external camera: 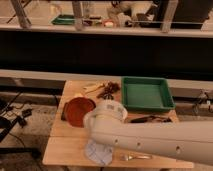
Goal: Stack bowls into tray
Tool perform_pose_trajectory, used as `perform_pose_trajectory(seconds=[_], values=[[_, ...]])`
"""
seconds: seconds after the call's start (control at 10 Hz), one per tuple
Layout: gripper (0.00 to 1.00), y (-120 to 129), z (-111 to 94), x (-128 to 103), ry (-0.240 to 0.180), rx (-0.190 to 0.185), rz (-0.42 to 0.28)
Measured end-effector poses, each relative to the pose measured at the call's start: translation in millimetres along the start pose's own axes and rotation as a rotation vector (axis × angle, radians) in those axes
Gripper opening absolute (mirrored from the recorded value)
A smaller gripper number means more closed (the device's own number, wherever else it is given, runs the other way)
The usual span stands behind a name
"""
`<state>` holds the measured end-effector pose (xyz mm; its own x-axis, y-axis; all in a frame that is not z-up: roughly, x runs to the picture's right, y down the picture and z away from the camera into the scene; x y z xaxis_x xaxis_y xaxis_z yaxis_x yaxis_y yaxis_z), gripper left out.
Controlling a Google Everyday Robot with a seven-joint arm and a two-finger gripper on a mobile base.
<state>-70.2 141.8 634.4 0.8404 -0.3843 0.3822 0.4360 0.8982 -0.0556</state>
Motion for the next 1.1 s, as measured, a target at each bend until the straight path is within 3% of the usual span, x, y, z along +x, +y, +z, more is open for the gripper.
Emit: perform_pose_trajectory(seconds=[0.6,1.0,1.1], values=[[0.00,-5.8,-27.8,69.3,0.101,0.045,0.084],[0.00,0.8,-29.0,122.5,0.162,0.040,0.154],[0.00,1.0,-29.4,123.1,0.163,0.040,0.155]])
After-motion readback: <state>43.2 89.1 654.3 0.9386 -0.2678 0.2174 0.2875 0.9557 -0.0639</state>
